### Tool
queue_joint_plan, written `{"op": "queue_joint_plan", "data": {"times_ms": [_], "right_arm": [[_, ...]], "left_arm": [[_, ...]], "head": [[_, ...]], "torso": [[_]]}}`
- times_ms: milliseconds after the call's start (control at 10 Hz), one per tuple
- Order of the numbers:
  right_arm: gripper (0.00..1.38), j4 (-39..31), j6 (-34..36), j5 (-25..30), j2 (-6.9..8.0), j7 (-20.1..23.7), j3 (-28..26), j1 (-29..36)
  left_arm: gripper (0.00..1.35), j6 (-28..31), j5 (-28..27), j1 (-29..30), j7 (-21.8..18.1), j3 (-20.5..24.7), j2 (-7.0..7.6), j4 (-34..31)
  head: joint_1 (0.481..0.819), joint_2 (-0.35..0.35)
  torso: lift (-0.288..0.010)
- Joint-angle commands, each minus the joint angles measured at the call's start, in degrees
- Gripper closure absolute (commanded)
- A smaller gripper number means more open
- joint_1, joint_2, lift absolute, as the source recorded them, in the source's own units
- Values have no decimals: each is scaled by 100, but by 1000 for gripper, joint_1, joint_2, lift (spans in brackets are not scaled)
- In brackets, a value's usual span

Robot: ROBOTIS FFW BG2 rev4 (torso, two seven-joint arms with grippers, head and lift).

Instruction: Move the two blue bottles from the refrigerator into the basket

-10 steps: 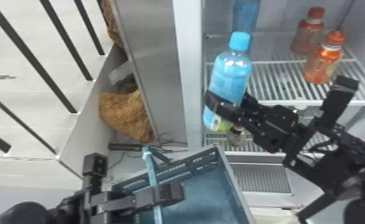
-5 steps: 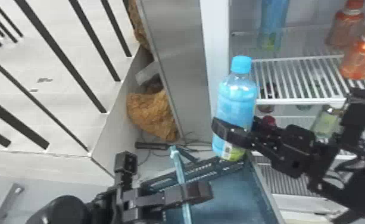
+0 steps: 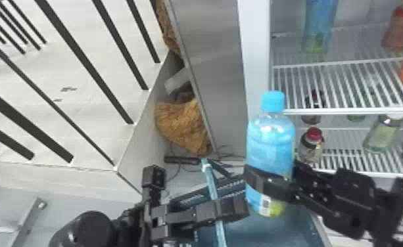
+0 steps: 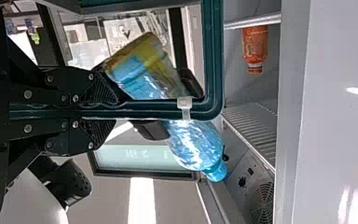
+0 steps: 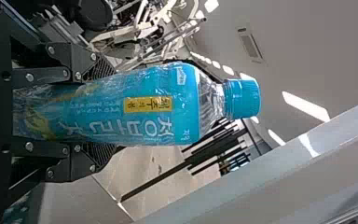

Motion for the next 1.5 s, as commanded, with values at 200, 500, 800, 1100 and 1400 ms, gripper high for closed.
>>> {"op": "queue_joint_plan", "data": {"times_ms": [200, 500, 800, 1100, 1400], "right_arm": [[1182, -62, 233, 248, -30, 17, -224, 334], [1139, 655, -76, 237, -4, 17, -7, 109], [418, 683, -62, 225, -12, 17, 16, 95], [110, 374, -34, 420, -21, 17, -53, 165], [124, 36, -259, 671, 32, -36, -510, 390]], "left_arm": [[1197, -1, 81, -46, -1, -33, 10, 1], [1197, -1, 206, -74, -1, -136, 10, 1], [1197, -1, 218, -74, -1, -124, 10, 1], [1197, -1, 206, -88, -1, -113, 19, 1], [1197, -1, 218, -88, 8, -113, 28, 15]], "head": [[695, 267], [695, 247], [695, 249], [695, 250], [695, 224]], "torso": [[-10], [-10], [-10], [-10], [-10]]}}
